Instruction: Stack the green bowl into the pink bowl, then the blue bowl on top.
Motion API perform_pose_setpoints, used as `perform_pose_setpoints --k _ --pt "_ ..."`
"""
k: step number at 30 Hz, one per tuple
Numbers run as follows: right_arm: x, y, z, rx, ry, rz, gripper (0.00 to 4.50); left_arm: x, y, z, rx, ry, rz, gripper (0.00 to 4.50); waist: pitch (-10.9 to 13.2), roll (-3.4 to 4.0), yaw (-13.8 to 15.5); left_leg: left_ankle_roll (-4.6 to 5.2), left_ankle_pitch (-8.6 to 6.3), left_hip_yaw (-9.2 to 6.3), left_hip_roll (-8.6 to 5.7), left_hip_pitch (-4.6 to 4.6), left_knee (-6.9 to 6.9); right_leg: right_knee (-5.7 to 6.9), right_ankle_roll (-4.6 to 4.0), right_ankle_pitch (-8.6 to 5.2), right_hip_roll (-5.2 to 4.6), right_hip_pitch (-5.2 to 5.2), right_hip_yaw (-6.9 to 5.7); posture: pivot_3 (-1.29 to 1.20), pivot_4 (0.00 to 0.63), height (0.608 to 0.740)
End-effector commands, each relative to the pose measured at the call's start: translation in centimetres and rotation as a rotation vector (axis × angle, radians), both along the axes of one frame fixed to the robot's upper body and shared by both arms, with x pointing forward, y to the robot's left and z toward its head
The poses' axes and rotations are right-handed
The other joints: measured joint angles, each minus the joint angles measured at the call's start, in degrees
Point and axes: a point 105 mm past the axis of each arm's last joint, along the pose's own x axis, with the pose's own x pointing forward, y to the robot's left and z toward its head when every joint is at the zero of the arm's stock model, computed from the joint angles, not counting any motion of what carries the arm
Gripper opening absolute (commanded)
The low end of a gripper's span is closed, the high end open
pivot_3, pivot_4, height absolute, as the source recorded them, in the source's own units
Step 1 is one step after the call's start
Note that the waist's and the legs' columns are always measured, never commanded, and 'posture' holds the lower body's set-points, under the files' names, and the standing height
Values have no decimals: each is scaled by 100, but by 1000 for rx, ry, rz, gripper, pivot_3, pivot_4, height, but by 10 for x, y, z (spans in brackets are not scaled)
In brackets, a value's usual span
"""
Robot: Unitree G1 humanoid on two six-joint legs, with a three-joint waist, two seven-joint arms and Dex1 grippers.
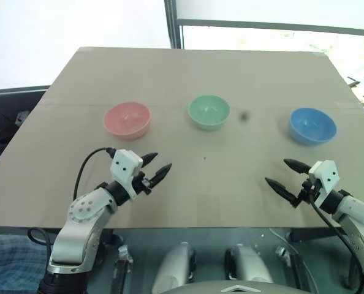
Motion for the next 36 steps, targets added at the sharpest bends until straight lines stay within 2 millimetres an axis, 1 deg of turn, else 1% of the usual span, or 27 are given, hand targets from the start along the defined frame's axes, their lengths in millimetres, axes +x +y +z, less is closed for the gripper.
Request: perform_pose_setpoints --k 1,4,13,22,25,28,33,36 --pt "1 -1 9 -12 -52 3 4431 0 -7 19 -24 -70 -36 2913 0 0 0 0 0 0 0 0 0 0 0 0 0 0 0 0 150 740" --pt "0 -2 8 -12 -51 1 4431 0 -8 21 -62 -65 -53 2913 0 0 3 0 0 0 0 0 0 0 0 0 0 0 0 0 150 740" --pt "2 -5 10 -17 -63 -4 4431 0 -11 20 -70 -62 -60 2913 0 0 0 0 0 0 0 0 0 0 1 1 0 1 0 0 150 740" --pt "2 -2 13 -17 -72 21 4431 4 -14 20 -66 -66 -65 2913 0 1 1 0 0 0 0 0 1 0 1 1 0 1 0 0 150 740" --pt "-3 8 26 35 -94 88 4431 8 -13 19 -50 -71 -56 2913 0 1 1 0 0 0 -1 0 1 1 1 1 0 2 0 0 150 740" --pt "-9 24 47 146 -105 163 4431 12 -13 14 -16 -61 -51 2913 0 1 1 1 0 0 0 0 0 1 4 3 1 1 -1 0 150 740" --pt "-23 46 70 201 -89 311 4431 23 -12 7 74 -61 -32 2913 -1 0 8 2 0 0 0 0 1 0 11 6 1 1 -1 0 150 740" --pt "-30 55 81 206 -82 375 4431 34 -6 10 134 -81 0 2913 0 0 13 2 0 -1 0 -2 1 0 11 6 1 0 -1 0 150 740"
